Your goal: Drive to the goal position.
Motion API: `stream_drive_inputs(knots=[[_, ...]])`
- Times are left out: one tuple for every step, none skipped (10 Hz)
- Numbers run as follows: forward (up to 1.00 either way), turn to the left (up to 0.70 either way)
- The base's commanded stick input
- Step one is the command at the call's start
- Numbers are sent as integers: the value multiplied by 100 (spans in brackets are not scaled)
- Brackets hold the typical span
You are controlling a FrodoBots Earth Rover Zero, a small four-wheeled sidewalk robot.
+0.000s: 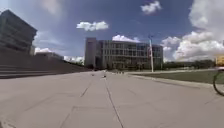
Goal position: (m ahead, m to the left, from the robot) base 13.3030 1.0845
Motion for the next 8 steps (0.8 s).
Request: stream_drive_inputs(knots=[[95, 0], [95, 0], [95, 0], [95, 0], [95, 0], [95, 0], [95, 0], [95, 0]])
